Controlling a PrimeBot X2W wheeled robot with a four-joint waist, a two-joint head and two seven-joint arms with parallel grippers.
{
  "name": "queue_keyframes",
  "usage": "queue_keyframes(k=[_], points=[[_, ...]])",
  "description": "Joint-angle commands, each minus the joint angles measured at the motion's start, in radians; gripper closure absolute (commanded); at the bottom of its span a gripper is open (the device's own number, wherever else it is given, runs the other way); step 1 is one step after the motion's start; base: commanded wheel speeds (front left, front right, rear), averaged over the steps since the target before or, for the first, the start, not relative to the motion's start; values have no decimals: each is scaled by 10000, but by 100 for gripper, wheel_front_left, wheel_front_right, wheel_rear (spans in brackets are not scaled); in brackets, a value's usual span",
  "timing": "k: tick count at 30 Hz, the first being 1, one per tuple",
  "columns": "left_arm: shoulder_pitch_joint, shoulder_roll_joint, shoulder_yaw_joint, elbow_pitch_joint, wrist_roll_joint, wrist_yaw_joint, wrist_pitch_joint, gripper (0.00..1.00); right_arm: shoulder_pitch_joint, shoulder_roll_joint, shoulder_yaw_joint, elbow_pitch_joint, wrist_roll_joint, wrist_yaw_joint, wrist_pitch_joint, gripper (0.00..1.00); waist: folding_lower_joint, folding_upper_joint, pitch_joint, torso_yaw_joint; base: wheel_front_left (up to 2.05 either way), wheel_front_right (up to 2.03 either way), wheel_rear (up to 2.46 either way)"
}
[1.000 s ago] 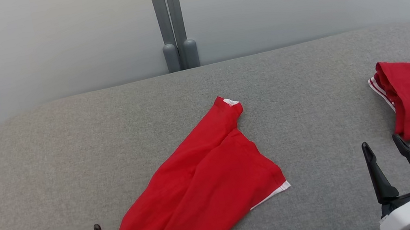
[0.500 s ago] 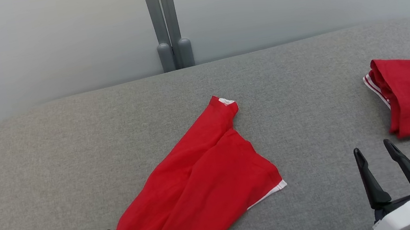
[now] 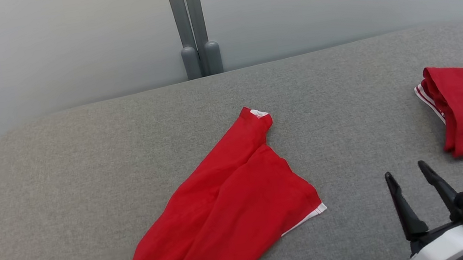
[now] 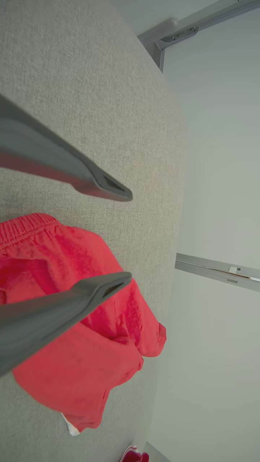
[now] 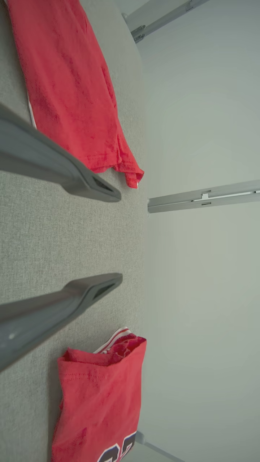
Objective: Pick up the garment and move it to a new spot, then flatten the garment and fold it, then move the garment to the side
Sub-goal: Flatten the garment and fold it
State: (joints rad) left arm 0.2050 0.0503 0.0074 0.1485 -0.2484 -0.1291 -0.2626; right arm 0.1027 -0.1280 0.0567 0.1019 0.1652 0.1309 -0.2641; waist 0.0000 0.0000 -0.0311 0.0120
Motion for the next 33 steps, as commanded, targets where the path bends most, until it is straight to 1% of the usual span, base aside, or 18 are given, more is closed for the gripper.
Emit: queue_keyframes(k=[1, 2, 4, 6, 9, 12, 14, 18, 21, 33], points=[[142, 12, 102, -9, -180, -24, -25, 0, -184, -114, 274, 109, 84, -4, 1, 0, 0, 0, 26, -1, 0, 0, 0], [255, 48, 69, 8, -333, -24, -25, 0, -257, -203, 522, 239, 184, -4, 1, 0, 0, 0, 41, 3, 0, 0, 0], [505, 408, -194, 133, -560, -25, -25, 0, -507, -562, 1219, 703, 422, -4, 1, 0, 0, 0, 88, 62, 0, 0, 0], [673, 865, -716, 307, -990, -11, 122, 0, -981, -927, 1955, 1115, 688, -4, 173, 0, 0, 0, 144, 158, 0, 0, 0], [821, 1654, -1570, 347, -1644, -11, 918, 0, -1721, -1403, 2864, 1685, 1182, -4, 897, 0, 0, 0, 293, 292, 0, 0, 0], [758, 2165, -2257, 191, -2370, -12, 1738, 0, -2531, -1778, 3749, 2167, 1677, -4, 1781, 0, 0, 0, 600, 466, 0, 0, 0], [509, 2393, -2688, 73, -2710, -12, 2045, 0, -2958, -1981, 4235, 2438, 1958, -4, 2301, 0, 0, 0, 787, 609, 0, 0, 0], [61, 2591, -3464, 332, -3153, -12, 2266, 0, -3612, -2256, 5011, 2825, 2464, -4, 2879, 0, 0, 0, 1097, 791, 0, 0, 0], [-240, 2578, -3777, 657, -3412, -12, 2160, 0, -3938, -2359, 5383, 3004, 2743, -4, 2976, 0, 0, 0, 1255, 873, 0, 0, 0], [-1196, 2759, -4862, 1862, -3946, -13, 1540, 0, -4503, -2631, 6291, 3581, 3512, -4, 2801, 0, 0, 0, 1664, 923, 0, 0, 0]])
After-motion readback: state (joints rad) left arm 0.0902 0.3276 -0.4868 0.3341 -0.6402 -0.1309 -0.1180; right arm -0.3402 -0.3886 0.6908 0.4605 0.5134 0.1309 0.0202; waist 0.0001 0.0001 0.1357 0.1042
